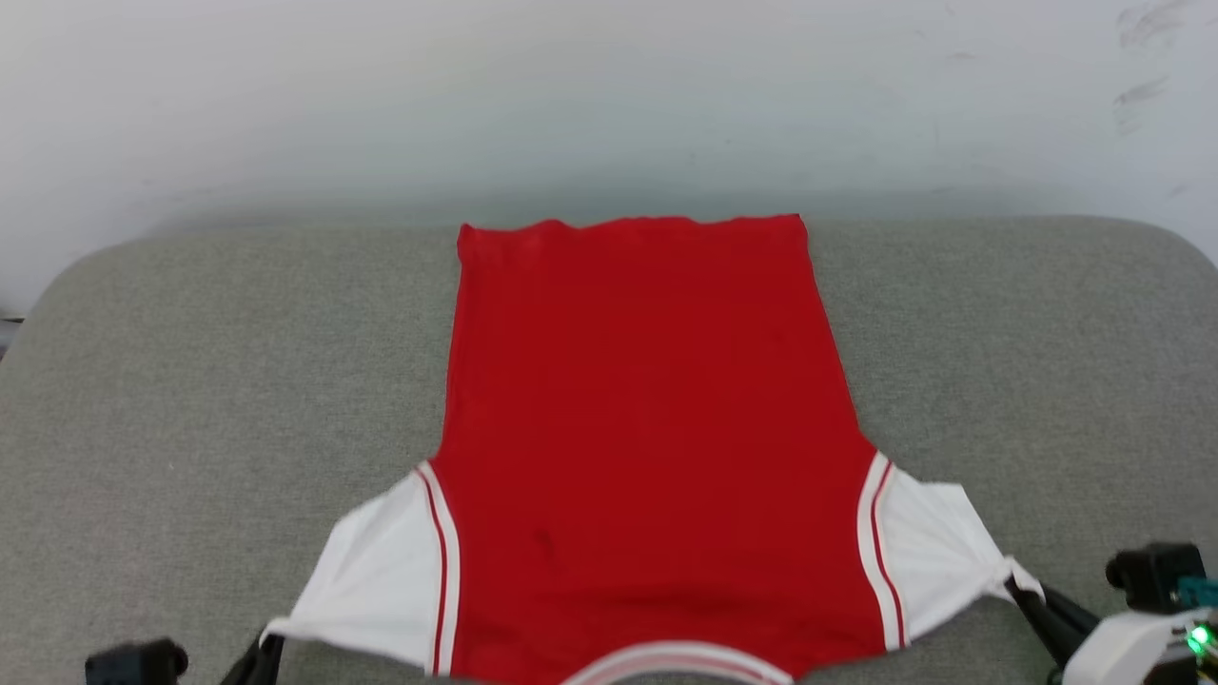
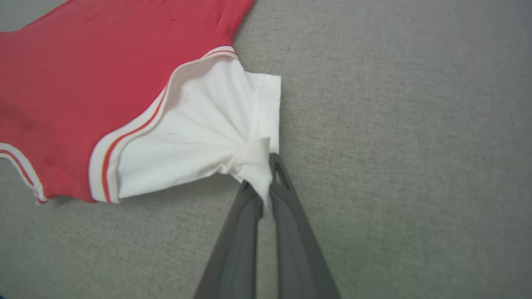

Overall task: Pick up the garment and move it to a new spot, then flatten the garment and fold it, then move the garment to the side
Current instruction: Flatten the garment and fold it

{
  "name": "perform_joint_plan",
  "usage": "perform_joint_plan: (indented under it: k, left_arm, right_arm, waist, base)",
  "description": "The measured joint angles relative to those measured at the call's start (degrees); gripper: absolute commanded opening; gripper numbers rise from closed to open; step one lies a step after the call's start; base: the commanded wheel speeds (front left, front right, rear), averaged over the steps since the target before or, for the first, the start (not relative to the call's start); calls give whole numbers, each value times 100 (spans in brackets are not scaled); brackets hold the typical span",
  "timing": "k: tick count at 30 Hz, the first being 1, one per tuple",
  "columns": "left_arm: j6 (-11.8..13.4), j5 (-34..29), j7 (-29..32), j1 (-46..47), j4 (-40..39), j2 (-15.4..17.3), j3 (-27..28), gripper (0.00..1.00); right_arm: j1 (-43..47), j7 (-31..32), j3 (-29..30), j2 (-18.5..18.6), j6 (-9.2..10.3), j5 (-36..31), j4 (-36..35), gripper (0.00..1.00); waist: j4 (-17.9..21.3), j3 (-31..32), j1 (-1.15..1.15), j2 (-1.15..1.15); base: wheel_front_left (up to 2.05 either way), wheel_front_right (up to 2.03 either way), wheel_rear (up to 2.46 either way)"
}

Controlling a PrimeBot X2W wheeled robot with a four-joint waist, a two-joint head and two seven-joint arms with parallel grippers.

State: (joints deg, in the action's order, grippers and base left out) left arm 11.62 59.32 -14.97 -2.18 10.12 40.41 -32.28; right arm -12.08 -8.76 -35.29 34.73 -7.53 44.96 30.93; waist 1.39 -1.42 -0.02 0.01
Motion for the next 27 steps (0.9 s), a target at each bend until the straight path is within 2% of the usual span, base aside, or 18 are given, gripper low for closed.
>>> perform_joint_plan:
  k: [7, 13, 15, 16, 17, 18, 27]
  left_arm:
    - [40, -22, -2, -745, -18, -219, 241, 0]
    - [-12, -129, -2, -856, 70, -347, 320, 0]
    - [-52, -176, -2, -870, 104, -420, 330, 0]
    - [-54, -196, -2, -869, 104, -441, 332, 0]
    - [-57, -230, -2, -868, 103, -458, 331, 0]
    - [-58, -259, -2, -862, 100, -474, 326, 0]
    - [-2, -488, -4, -697, -119, -601, 361, 0]
  right_arm:
    - [966, 183, 405, 97, -1, 3, -240, 0]
    - [1429, 331, 636, 88, -2, -132, -376, 0]
    - [1494, 405, 828, -27, -2, -193, -459, 0]
    - [1493, 410, 920, -68, -2, -229, -487, 22]
    - [1492, 412, 1004, -94, -1, -274, -509, 67]
    - [1486, 413, 1106, -124, -1, -305, -536, 100]
    - [1162, 479, 2101, -157, 0, -620, -1111, 100]
  waist:
    - [-60, 172, 0, 0]
    - [-97, 181, 1, 0]
    - [-92, 176, 1, 0]
    - [-87, 171, 1, 0]
    - [-83, 167, 1, 0]
    - [-80, 162, 1, 0]
    - [-120, 9, 2, 0]
  base:
    - [0, 0, 0]
    - [0, 0, 0]
    - [0, 0, 0]
    - [0, 0, 0]
    - [0, 0, 0]
    - [0, 0, 0]
    - [0, 0, 0]
